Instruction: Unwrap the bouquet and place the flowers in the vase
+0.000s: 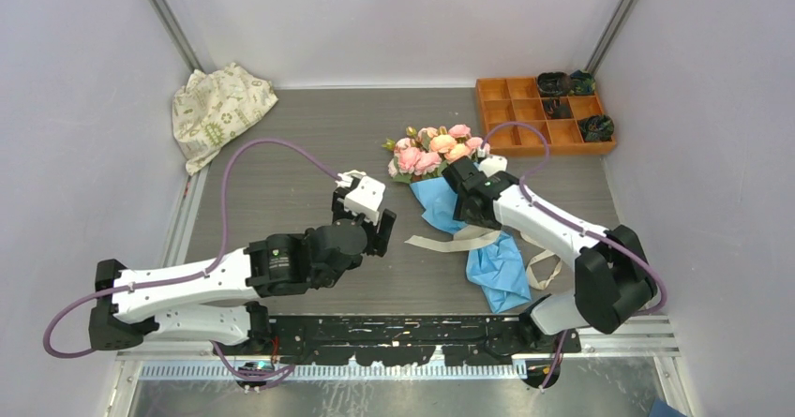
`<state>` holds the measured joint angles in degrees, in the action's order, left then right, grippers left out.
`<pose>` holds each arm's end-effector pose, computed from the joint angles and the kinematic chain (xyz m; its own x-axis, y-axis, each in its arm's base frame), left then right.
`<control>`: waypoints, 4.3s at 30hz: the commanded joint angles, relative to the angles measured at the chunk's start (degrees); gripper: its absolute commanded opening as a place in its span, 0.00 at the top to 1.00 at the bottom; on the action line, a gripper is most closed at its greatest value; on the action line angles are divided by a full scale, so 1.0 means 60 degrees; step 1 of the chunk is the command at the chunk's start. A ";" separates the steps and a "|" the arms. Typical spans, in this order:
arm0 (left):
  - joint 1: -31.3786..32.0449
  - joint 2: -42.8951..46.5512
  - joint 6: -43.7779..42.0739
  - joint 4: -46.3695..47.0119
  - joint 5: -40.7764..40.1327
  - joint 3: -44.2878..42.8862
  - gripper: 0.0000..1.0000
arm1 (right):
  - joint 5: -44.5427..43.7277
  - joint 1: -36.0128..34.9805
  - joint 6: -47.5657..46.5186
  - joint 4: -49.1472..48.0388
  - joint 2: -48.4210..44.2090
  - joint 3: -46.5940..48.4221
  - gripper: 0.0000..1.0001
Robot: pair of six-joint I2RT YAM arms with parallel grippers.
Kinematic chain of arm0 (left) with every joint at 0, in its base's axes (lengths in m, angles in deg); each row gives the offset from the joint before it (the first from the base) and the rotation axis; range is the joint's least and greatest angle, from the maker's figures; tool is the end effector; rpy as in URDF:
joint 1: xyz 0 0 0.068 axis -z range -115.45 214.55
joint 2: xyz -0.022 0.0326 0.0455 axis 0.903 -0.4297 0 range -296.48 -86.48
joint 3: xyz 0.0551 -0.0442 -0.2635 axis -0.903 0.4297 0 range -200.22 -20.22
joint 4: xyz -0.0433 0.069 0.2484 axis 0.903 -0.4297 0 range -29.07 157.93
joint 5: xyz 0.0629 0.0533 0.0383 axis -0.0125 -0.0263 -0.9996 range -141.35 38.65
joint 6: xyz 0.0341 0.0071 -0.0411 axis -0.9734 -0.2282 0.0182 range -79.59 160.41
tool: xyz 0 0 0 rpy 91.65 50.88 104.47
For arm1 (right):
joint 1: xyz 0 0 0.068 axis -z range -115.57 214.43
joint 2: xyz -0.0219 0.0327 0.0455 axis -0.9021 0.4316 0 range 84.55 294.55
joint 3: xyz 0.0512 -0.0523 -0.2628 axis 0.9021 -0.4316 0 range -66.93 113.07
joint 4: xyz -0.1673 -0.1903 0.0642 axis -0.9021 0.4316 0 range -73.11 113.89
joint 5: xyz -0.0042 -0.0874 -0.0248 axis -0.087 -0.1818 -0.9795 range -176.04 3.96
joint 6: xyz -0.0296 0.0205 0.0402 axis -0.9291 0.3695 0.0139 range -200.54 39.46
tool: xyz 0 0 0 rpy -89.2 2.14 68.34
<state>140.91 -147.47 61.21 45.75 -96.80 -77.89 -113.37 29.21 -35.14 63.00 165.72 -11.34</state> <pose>0.0787 -0.2169 0.3475 -0.2831 0.1103 -0.9527 0.4594 0.8876 -0.0337 0.2215 0.1363 0.2225 -0.8255 0.1915 -0.5310 0.2752 0.9579 -0.0824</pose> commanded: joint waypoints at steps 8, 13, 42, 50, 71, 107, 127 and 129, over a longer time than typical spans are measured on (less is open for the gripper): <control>-0.0024 0.0691 0.0283 0.0038 -0.0480 0.0288 0.35 | 0.0684 0.0453 -0.0358 -0.0766 0.0620 0.0223 0.88; -0.0023 0.0928 0.0284 -0.0044 -0.0565 0.0355 0.35 | 0.0728 0.0295 -0.0244 -0.0233 -0.0382 0.0695 0.99; -0.0017 0.0667 0.0137 -0.0118 -0.0421 0.0066 0.35 | 0.1955 -0.0146 -0.1078 -0.0106 -0.0361 0.3512 0.85; -0.0018 0.0700 0.0209 -0.0122 -0.0316 0.0188 0.35 | 0.0994 0.0084 -0.1761 -0.0398 0.1091 0.4669 0.89; -0.0020 0.0083 0.0177 -0.0042 -0.0018 -0.0037 0.35 | 0.1045 -0.1762 0.0055 -0.0036 -0.1086 0.0725 0.59; -0.0018 0.0754 0.0500 -0.0381 -0.0205 0.0236 0.35 | 0.0341 -0.1129 -0.0566 -0.0129 0.0391 0.1323 0.91; -0.0023 0.0792 0.0590 -0.0533 -0.0186 0.0211 0.35 | 0.1294 -0.1119 -0.0401 0.0065 -0.0383 0.0949 0.99; -0.0017 0.0864 0.0591 -0.0538 -0.0196 0.0235 0.35 | 0.1328 -0.1144 -0.0479 0.0196 -0.0621 0.1293 0.99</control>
<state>140.93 -144.28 64.03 42.36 -96.32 -75.48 -105.57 22.46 -38.26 62.80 166.07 -7.43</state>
